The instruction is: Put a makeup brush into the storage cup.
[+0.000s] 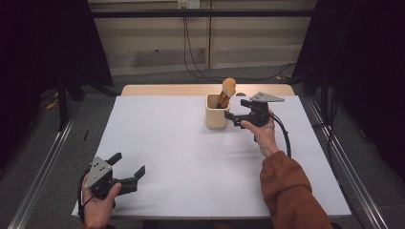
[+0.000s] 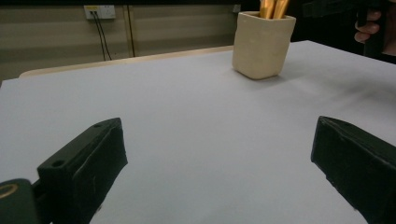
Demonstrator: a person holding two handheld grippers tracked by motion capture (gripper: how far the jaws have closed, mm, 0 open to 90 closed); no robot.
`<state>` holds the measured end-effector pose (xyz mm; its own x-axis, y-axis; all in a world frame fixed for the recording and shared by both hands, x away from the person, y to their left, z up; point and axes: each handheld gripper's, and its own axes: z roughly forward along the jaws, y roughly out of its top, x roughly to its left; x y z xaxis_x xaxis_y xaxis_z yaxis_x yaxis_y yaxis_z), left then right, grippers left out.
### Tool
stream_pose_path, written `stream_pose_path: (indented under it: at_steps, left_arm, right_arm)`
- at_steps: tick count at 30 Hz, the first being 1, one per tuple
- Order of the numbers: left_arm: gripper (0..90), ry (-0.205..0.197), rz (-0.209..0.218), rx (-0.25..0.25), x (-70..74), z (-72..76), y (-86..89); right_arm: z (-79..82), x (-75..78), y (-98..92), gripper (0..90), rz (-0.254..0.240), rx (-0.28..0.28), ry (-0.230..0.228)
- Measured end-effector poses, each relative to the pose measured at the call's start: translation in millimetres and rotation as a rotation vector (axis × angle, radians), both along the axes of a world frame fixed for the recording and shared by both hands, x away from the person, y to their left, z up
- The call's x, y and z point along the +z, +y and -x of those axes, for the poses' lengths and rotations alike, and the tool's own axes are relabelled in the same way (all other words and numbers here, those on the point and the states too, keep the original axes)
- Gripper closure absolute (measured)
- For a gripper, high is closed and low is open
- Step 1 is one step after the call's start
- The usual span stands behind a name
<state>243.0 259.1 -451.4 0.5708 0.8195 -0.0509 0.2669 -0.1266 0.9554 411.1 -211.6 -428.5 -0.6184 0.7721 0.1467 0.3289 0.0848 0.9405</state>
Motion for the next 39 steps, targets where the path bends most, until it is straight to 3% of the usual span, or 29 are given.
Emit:
stream_pose_path:
  at_steps: [2,11,18,21,26,30,39]
  left_arm:
    - [3.2,-0.001,0.001,0.002,0.2,0.8,-0.3]
    - [3.3,-0.017,-0.005,0.004,1.4,2.1,1.1]
    - [3.3,-0.021,0.01,0.007,1.5,1.5,0.4]
    - [3.3,-0.022,0.021,0.003,1.1,1.7,0.0]
    - [3.3,-0.027,0.021,0.006,1.9,3.3,1.1]
    - [3.3,-0.027,0.016,-0.003,2.1,3.3,-1.8]
    - [3.3,-0.028,0.014,0.0,2.9,5.3,0.6]
  right_arm:
    - [3.4,1.2,-1.6,1.6,-0.002,0.016,-0.003]
    - [20.6,2.5,-6.6,2.2,0.018,-0.05,-0.04]
    - [33.6,3.1,-12.3,1.7,0.017,-0.045,-0.053]
    - [41.1,0.8,-13.1,2.0,0.052,-0.073,-0.06]
    - [51.6,0.5,-19.3,1.9,0.042,-0.093,-0.066]
    - [62.7,0.3,-23.6,0.4,0.045,-0.139,-0.107]
    - [80.5,-2.6,-34.3,0.4,0.037,-0.134,-0.096]
